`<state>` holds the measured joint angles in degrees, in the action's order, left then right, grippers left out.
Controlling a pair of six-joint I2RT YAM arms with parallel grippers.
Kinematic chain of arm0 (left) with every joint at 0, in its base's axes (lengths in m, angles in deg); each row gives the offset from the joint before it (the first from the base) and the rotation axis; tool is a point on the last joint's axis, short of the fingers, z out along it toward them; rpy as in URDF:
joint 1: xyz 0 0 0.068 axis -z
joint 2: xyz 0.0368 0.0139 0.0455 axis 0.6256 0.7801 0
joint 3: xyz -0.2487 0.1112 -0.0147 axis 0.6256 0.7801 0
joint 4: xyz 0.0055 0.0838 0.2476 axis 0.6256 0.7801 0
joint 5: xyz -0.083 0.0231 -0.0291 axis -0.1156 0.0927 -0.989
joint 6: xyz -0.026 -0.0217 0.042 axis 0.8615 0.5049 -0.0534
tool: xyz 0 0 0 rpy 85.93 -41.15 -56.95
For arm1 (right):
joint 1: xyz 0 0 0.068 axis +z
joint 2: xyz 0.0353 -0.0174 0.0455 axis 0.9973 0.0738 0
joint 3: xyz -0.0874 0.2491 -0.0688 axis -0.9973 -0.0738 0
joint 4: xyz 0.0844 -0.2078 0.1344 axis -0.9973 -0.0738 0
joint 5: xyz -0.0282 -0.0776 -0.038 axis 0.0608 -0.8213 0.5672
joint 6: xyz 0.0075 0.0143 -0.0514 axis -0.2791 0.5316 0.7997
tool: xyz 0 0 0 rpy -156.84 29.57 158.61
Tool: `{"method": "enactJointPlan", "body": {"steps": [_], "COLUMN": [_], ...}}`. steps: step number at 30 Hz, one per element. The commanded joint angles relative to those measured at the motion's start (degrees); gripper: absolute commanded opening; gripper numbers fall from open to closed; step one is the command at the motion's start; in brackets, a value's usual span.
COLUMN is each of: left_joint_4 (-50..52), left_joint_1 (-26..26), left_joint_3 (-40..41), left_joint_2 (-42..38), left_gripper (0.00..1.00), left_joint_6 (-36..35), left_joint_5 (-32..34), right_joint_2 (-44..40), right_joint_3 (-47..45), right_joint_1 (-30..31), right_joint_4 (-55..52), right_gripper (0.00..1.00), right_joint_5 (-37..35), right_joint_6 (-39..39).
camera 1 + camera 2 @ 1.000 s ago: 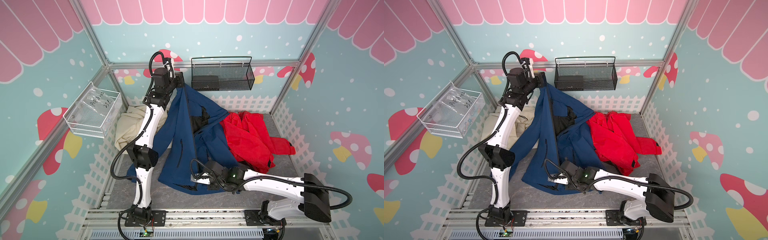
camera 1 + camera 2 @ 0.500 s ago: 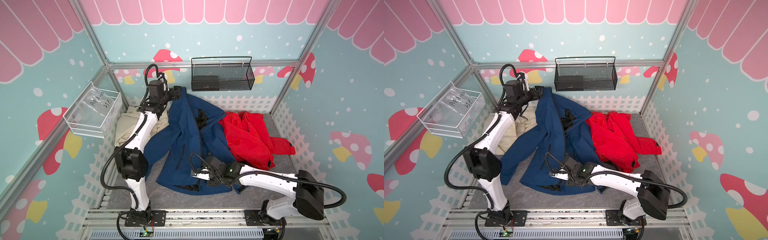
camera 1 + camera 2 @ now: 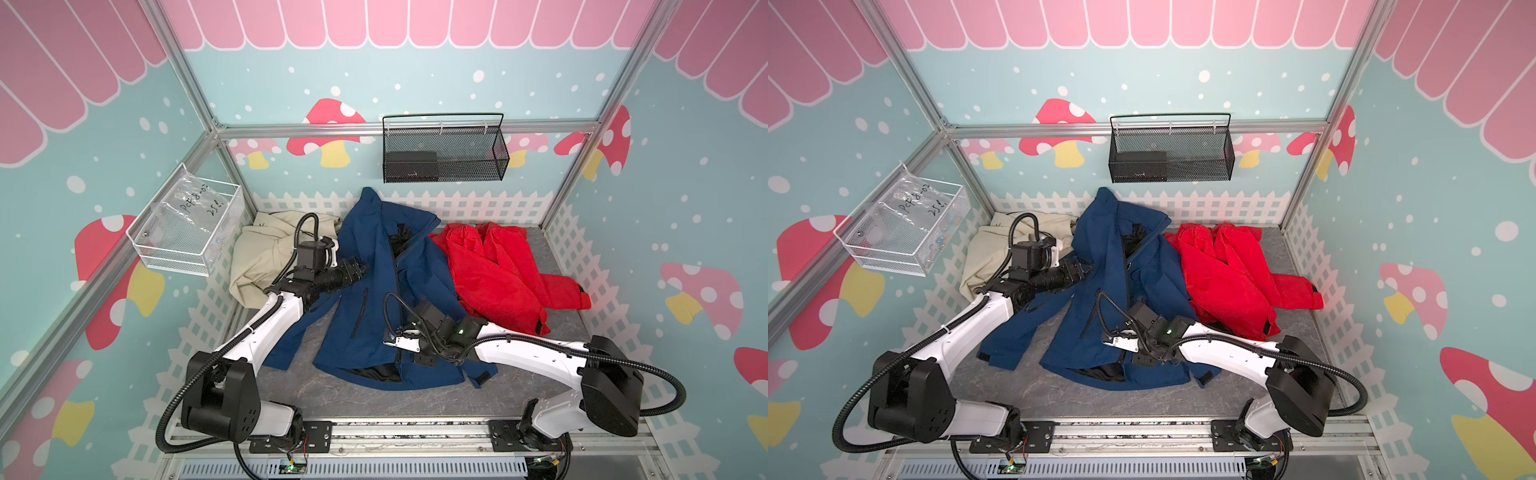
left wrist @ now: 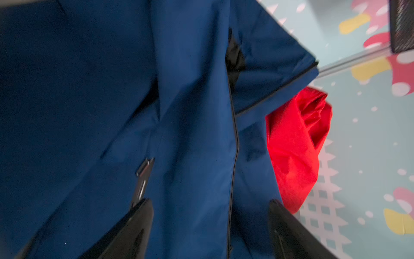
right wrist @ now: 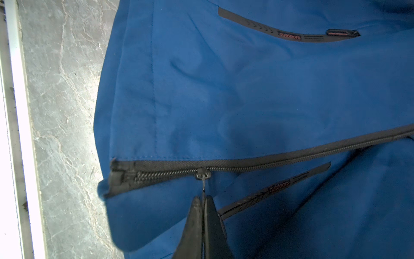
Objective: Unzip the jacket
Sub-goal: Unzip the zipper on the jacket.
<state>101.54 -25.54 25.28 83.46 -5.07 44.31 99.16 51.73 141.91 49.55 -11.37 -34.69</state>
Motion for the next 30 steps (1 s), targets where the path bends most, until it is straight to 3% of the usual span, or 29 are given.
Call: {"method": "enactJointPlan", "body": {"steps": [1, 9, 14, 19, 22, 30], "left_joint_4": [5.68, -0.04, 0.72, -2.95, -1.31, -4.79], "left_joint_1": [2.15, 8.17, 11.22, 14.76, 16.02, 17.22], "left_joint_3": [0.63, 5.04, 6.84, 7.41, 7.21, 8.64], "left_joint_2": [-1.78, 3.62, 6.04, 8.46, 9.35, 13.03], "left_gripper": [0.84, 0.84, 0.83, 0.83, 0.82, 0.65], "left_joint_6": [0.42, 4.58, 5.36, 6.51, 5.96, 6.75], "left_joint_5": [-1.63, -7.67, -4.35, -8.0, -6.73, -8.91], "right_joint_2": [0.18, -0.85, -1.21, -0.74, -0.84, -1.3], "right_joint_3": [-0.24, -0.8, -1.04, -1.26, -1.24, -1.52], "right_joint_1": [-0.24, -0.24, -0.15, -0.18, -0.2, -0.17], "right_joint_4": [1.25, 1.99, 2.24, 2.61, 2.52, 3.05], "right_gripper": [0.0, 0.0, 0.0, 0.0, 0.0, 0.0], "right_joint_5": [0.81, 1.45, 1.36, 1.51, 1.32, 1.14], "right_joint_6": [-0.57, -1.61, -1.92, -1.8, -1.87, -1.95]}}
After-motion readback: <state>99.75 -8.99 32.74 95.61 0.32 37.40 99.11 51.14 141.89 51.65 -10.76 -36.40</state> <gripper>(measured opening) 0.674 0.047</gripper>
